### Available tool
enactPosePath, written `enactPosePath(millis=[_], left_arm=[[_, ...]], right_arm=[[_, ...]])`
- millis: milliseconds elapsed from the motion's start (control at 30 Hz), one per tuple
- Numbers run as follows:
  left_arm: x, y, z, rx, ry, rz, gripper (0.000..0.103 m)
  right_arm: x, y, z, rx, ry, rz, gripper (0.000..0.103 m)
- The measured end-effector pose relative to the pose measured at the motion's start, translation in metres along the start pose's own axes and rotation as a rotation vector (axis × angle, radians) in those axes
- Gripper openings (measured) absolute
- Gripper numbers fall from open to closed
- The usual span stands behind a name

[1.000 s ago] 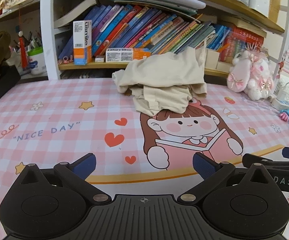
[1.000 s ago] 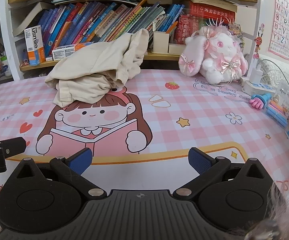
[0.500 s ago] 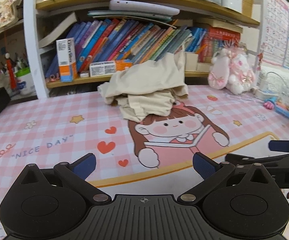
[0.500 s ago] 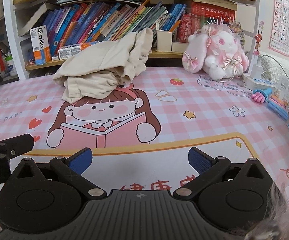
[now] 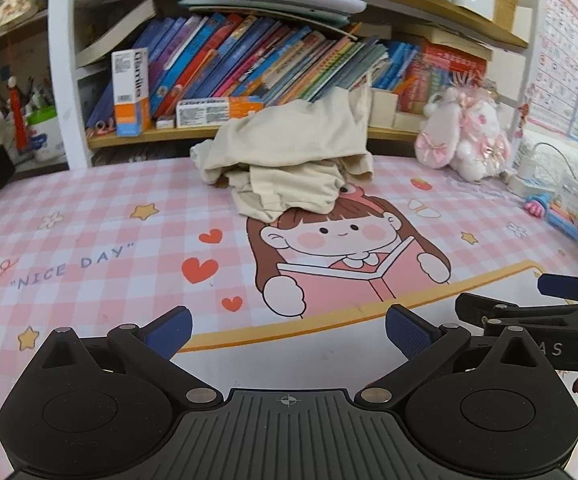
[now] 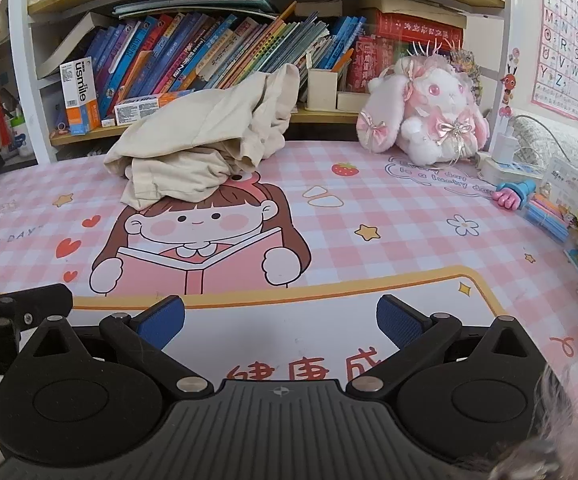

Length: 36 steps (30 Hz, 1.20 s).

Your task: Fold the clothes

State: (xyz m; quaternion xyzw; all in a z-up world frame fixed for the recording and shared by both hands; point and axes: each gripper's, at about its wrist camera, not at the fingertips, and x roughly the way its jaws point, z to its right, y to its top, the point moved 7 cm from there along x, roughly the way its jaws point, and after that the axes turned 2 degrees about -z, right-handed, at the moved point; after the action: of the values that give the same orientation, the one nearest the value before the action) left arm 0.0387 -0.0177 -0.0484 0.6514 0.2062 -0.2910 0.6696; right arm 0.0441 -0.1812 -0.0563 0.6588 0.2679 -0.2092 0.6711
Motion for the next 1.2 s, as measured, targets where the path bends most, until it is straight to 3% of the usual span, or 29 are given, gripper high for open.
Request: enactPosePath(millis=[433, 767, 1000, 1200], left_arm=[[0.017, 0.002, 0.017, -0.1, 0.134, -0.051, 0.103], [0.038, 0.021, 0.034, -0.064, 0.269, -0.016, 0.103], [0.065, 0.05, 0.038, -0.056, 0.301, 0.006, 0.103], [0.088, 0.077, 0.038, -0.057, 0.303, 0.044, 0.103]], right_arm=[[0.025, 0.013, 0.028, -0.07, 0.11, 0.007, 0.103], [0.045, 0.032, 0.043, -0.121, 0.232, 0.039, 0.103], [0.053, 0.052, 0.048, -0.098, 0.313, 0.06, 0.103], [0.063, 0.056, 0.064, -0.041, 0.339, -0.004, 0.101]])
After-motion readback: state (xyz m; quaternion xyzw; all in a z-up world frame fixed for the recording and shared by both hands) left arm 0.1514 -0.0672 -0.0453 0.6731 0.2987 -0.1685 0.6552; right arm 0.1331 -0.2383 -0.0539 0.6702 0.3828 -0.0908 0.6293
